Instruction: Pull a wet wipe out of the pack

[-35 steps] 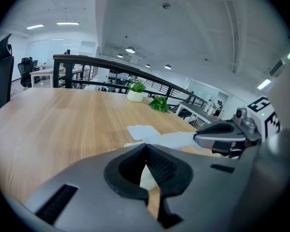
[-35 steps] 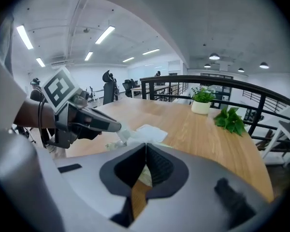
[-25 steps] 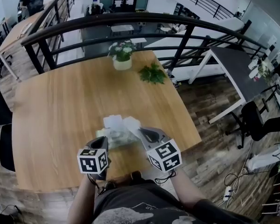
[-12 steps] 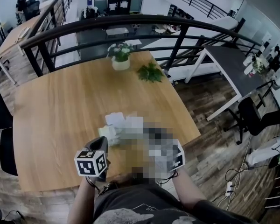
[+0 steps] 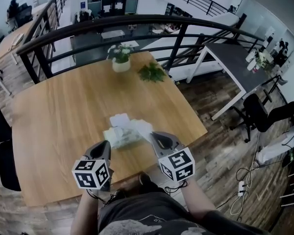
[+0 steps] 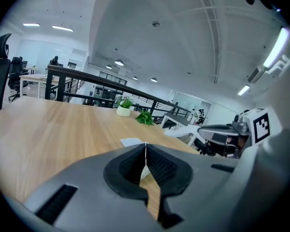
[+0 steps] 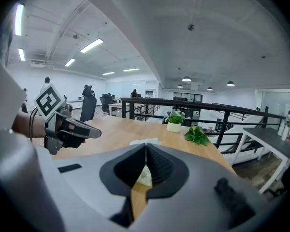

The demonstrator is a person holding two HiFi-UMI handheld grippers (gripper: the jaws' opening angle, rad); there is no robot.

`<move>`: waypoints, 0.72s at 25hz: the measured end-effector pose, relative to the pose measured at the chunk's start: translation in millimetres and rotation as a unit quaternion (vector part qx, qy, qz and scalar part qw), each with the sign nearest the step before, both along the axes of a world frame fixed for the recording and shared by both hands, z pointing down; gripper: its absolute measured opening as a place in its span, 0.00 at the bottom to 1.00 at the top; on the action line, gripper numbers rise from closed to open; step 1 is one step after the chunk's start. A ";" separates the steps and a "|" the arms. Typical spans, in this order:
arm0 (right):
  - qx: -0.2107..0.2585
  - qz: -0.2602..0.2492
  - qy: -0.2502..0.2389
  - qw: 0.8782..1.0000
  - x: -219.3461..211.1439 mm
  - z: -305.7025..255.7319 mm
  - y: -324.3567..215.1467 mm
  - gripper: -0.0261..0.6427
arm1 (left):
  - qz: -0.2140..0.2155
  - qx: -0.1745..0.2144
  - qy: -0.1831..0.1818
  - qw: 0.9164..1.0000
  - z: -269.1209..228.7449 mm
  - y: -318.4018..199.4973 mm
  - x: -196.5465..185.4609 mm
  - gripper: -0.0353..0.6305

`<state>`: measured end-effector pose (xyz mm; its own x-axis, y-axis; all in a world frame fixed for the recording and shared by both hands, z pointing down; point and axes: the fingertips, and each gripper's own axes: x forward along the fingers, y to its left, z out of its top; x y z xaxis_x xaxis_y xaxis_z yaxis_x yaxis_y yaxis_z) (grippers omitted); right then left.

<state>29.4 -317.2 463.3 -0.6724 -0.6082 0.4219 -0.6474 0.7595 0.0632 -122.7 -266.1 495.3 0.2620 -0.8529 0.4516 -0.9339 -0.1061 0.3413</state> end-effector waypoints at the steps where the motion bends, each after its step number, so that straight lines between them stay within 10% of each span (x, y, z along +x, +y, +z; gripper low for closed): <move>1: 0.000 0.004 0.000 1.000 -0.1 1.1 2.8 0.08 | 0.003 0.003 0.000 1.000 -1.3 1.7 -1.1 0.08; 18: -0.015 0.038 0.007 0.999 -26.3 13.5 69.5 0.08 | 0.046 0.019 0.007 0.999 -5.9 53.9 -33.6 0.08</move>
<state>3.1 -247.7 476.8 -0.6179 -0.6452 0.4493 -0.7032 0.7092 0.0514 -156.3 -212.2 489.4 0.3452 -0.8413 0.4161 -0.9151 -0.2033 0.3482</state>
